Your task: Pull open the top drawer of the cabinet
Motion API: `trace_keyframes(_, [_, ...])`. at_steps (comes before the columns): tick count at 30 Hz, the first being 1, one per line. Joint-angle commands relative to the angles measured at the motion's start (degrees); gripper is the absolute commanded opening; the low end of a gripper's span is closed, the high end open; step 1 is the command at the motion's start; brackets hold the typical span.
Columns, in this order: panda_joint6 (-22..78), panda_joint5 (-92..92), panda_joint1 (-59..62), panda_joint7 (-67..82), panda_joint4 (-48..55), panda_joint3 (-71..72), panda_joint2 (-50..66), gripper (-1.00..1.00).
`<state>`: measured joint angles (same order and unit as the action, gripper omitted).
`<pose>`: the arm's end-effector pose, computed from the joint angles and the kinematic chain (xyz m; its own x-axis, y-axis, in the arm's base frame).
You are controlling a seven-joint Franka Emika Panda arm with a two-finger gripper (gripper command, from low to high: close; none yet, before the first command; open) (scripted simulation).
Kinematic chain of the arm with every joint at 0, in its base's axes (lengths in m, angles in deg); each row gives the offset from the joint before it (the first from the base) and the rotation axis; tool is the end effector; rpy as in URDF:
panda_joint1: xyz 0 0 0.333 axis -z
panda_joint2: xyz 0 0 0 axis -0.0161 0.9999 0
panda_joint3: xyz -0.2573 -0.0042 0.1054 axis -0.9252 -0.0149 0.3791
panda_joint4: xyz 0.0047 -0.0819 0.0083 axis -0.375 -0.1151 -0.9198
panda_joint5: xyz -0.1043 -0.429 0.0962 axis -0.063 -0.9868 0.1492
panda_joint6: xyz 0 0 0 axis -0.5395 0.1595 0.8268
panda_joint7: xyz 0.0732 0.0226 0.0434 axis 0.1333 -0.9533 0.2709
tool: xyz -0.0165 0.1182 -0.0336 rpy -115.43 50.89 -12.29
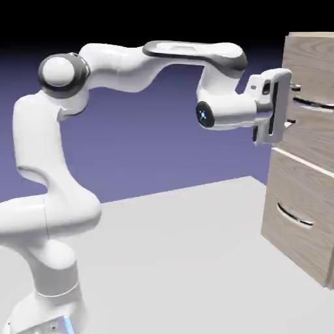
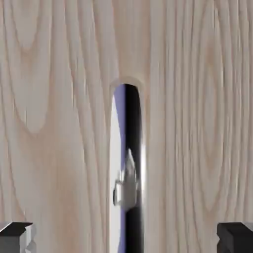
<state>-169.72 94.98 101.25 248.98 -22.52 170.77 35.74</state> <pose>0.6664 -0.0690 0.5104 -0.0018 0.7103 0.7039 -0.0010 -0.7039 0.7103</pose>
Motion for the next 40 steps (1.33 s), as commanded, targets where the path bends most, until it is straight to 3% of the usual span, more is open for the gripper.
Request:
trace_keyframes(1, [-0.20,-0.13,2.08,-0.52,1.38,1.77,-0.34,0.00])
trace_keyframes(5, [-0.99,-0.62,10.04,-2.49,6.67,8.56,-1.62,0.00])
trace_keyframes(6, [-0.99,-0.62,10.04,-2.49,6.68,8.56,-1.62,-1.00])
trace_keyframes(22, [2.36,-0.36,-21.09,1.54,-13.69,-19.05,-0.84,-1.00])
trace_keyframes(36, [5.87,-10.63,-49.67,-9.97,-40.06,-45.57,-20.21,-1.00])
trace_keyframes(37, [5.87,-10.63,-49.67,-9.97,-40.07,-45.57,-20.21,1.00])
trace_keyframes(40, [5.05,-13.57,-53.83,-12.16,-43.83,-48.88,-23.99,1.00])
